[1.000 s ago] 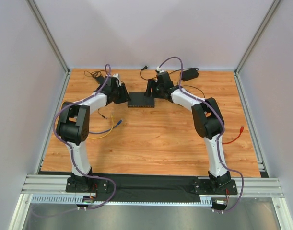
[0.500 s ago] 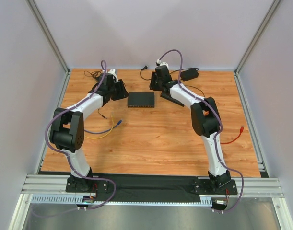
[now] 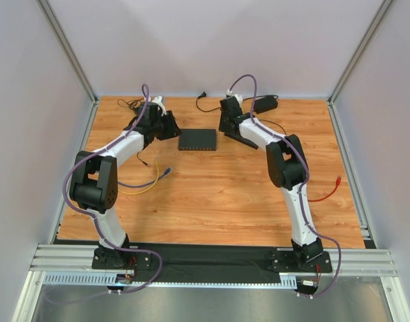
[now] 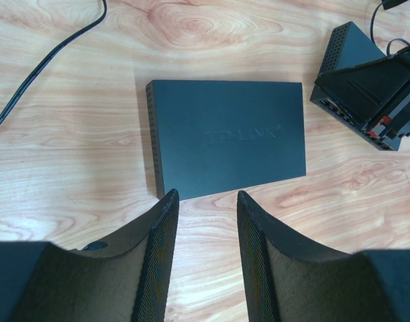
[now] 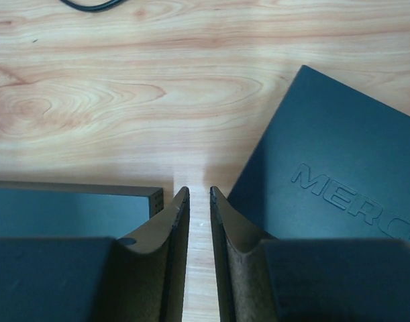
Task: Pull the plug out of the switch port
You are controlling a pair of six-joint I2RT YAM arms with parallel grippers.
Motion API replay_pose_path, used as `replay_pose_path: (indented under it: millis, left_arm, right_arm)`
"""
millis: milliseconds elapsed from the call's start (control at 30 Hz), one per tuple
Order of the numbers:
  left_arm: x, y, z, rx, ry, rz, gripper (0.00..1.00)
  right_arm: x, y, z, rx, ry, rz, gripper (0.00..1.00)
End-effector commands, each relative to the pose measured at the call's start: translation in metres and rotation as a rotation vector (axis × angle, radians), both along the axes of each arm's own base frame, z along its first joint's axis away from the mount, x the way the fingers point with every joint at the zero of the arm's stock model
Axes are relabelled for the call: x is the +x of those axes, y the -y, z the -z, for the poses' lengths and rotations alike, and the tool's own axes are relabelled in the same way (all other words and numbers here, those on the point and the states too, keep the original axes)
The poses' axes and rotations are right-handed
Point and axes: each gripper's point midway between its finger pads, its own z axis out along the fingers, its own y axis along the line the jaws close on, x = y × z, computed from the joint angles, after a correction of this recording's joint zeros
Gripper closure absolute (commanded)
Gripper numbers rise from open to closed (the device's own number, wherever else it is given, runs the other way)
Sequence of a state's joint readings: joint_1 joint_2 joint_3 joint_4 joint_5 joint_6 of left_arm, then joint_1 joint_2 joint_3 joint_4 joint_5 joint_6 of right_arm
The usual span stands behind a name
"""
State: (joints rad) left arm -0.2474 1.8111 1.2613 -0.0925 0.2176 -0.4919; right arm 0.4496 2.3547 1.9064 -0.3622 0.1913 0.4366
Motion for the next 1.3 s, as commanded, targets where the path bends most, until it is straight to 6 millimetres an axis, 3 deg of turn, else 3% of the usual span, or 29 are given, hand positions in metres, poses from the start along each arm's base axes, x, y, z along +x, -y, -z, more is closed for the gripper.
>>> replay_pose_path:
  millis: [0,200,433,467,700,967,1100,1267]
  left_arm:
    - [0.003,0.006,-0.025,-0.028,0.069,0.022,0.52]
    - [0.004,0.007,-0.024,-0.033,0.066,0.027,0.53]
    - [0.004,0.01,-0.024,-0.04,0.064,0.037,0.53]
    - [0.004,0.01,-0.023,-0.041,0.062,0.037,0.53]
    - [0.003,0.009,-0.027,-0.041,0.069,0.04,0.53]
    - [0.001,0.009,-0.031,-0.042,0.085,0.039,0.52]
    - [-0.002,0.007,-0.039,-0.043,0.125,0.039,0.47]
    - [-0.015,0.012,-0.076,-0.023,0.215,0.063,0.43]
  right_arm:
    - [0.005,0.009,-0.015,-0.022,0.023,0.051,0.8]
    - [-0.004,0.026,-0.022,-0.059,0.016,0.098,0.8]
    - [-0.03,0.043,-0.008,-0.098,-0.074,0.133,0.8]
    - [-0.041,0.048,0.003,-0.111,-0.103,0.131,0.8]
    - [-0.075,0.06,-0.013,-0.074,-0.065,0.114,0.8]
    - [-0.079,0.045,-0.044,0.018,0.064,0.01,0.78]
    - [-0.083,0.044,-0.073,0.04,0.144,-0.007,0.75]
    - [-0.1,0.047,-0.09,0.073,0.131,0.022,0.6]
